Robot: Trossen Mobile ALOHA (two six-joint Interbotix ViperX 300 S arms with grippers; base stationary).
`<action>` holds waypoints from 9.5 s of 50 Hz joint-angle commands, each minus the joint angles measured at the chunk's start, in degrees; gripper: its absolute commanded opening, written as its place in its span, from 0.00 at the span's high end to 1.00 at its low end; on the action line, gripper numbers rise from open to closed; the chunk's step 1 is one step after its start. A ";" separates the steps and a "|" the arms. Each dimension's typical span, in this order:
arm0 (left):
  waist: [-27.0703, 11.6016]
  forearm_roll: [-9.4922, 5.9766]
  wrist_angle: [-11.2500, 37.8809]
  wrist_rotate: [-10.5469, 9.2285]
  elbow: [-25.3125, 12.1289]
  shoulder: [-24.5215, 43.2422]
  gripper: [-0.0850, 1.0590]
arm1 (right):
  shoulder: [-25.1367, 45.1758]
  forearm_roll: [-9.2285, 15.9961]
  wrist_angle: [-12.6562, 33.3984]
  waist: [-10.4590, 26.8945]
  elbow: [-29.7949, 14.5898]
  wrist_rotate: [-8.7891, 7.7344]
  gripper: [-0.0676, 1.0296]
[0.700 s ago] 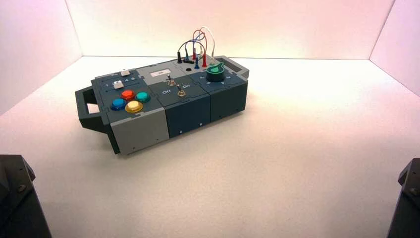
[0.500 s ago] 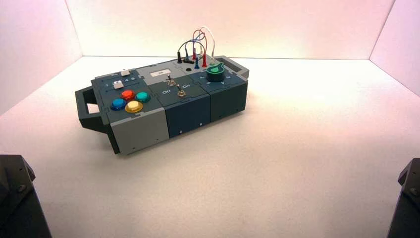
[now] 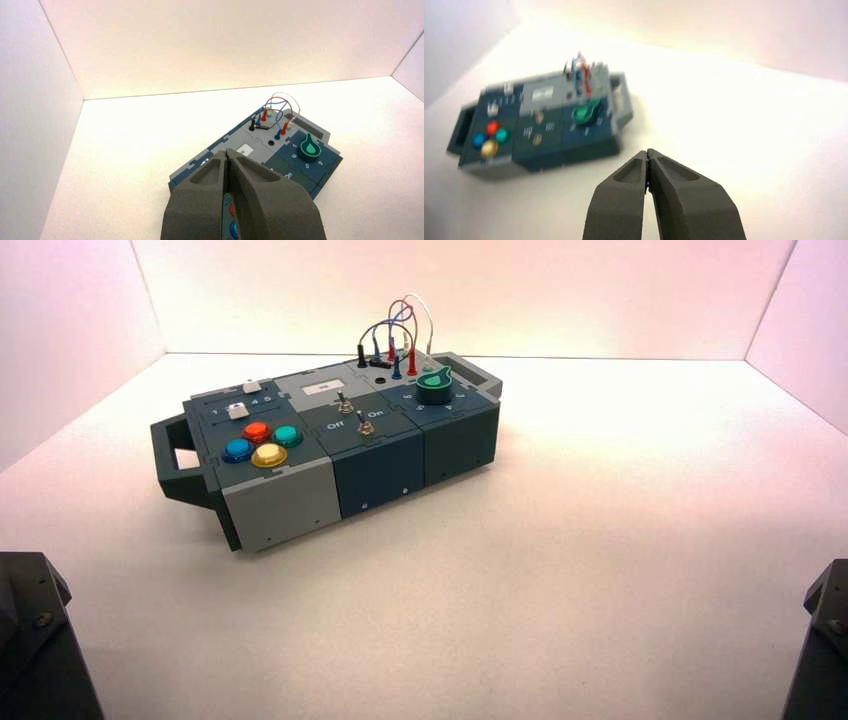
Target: Move the bottom slider to position 4.
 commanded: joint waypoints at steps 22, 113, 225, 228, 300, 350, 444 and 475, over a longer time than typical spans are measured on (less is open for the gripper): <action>7.91 0.09 -1.58 0.09 -0.70 -4.13 0.95 | 40.69 1.41 -1.14 16.35 -24.35 -0.26 0.96; 8.00 -0.09 -1.32 -0.18 -0.44 -4.22 0.95 | 98.61 11.43 27.33 34.28 -88.33 -4.04 0.96; 8.00 -0.09 -1.32 0.00 -0.53 -4.39 0.95 | 105.03 11.25 27.60 31.55 -93.08 -3.78 0.96; 8.00 -0.18 -1.41 0.00 -0.53 -4.39 0.95 | 105.03 11.25 27.51 31.46 -93.08 -3.78 0.96; 8.00 -0.18 -1.49 0.09 -0.53 -4.39 0.95 | 107.49 11.07 28.74 30.15 -96.15 -3.69 0.96; 8.00 -0.18 -1.49 0.18 -0.62 -4.39 0.95 | 107.58 11.07 30.50 30.15 -97.21 -3.60 0.96; 8.00 -0.18 -1.58 0.26 -0.62 -4.66 0.95 | 106.52 9.67 30.50 30.15 -95.10 -3.08 0.96; 8.00 -0.18 -1.58 0.18 -0.62 -5.01 0.95 | 106.70 8.96 31.03 29.97 -95.54 -2.64 0.96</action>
